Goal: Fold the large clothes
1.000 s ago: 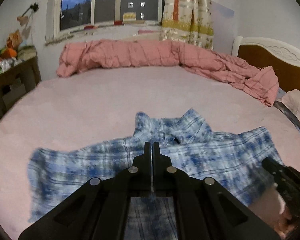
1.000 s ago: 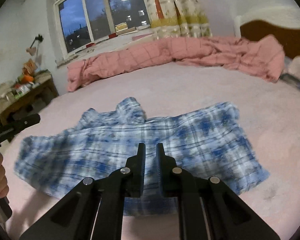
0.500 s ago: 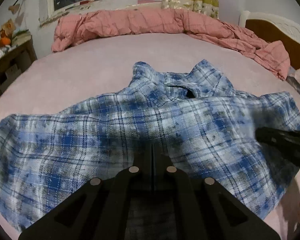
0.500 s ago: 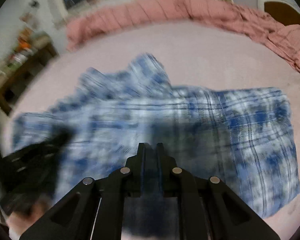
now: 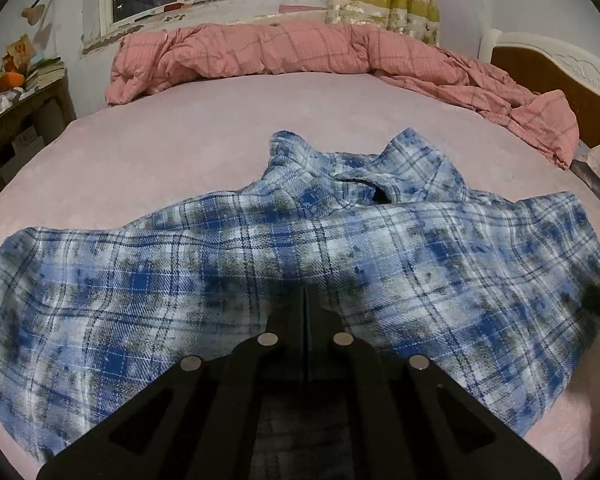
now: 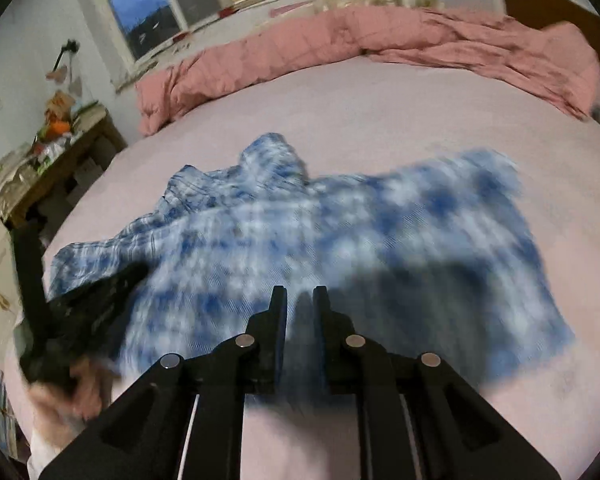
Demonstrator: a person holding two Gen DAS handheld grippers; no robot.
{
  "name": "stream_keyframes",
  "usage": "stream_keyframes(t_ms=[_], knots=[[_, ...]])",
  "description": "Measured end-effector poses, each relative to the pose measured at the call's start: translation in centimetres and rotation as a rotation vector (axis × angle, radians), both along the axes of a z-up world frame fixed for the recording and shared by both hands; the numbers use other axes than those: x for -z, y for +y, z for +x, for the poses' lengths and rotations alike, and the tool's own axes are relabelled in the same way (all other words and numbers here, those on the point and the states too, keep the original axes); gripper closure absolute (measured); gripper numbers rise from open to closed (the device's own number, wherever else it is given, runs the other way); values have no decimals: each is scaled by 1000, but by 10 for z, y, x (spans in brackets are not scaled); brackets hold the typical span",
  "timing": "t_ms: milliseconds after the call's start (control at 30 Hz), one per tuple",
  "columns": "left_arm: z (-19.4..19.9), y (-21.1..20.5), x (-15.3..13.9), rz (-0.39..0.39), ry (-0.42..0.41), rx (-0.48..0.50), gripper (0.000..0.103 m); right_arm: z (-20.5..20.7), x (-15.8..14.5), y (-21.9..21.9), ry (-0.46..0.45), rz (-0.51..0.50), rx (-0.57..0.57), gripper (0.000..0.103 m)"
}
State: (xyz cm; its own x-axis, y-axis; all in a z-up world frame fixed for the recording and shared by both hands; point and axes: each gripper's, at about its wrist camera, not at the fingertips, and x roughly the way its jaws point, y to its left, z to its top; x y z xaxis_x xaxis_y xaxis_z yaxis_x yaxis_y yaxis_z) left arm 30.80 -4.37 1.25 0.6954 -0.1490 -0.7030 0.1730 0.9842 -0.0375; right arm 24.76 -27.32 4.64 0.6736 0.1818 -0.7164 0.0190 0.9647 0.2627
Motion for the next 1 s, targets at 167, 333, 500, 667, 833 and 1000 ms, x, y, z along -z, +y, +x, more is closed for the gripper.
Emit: stream_keyframes(t_ms=[167, 333, 500, 667, 833, 1000], knots=[[-3, 3, -4, -6, -23, -1, 101, -48, 16, -54, 31, 208, 151, 60], [-19, 7, -17, -6, -123, -13, 47, -60, 30, -80, 22, 243, 283, 51], [-57, 27, -40, -77, -243, -20, 23, -56, 34, -80, -42, 234, 346, 49], [-108, 64, -49, -105, -336, -69, 0, -48, 32, -97, -49, 264, 399, 49], [-114, 139, -47, -253, -274, -255, 1, -36, 14, -78, -75, 70, 375, 92], [-103, 183, -51, -194, -217, -436, 6, -40, -26, -29, -219, -141, 296, 95]])
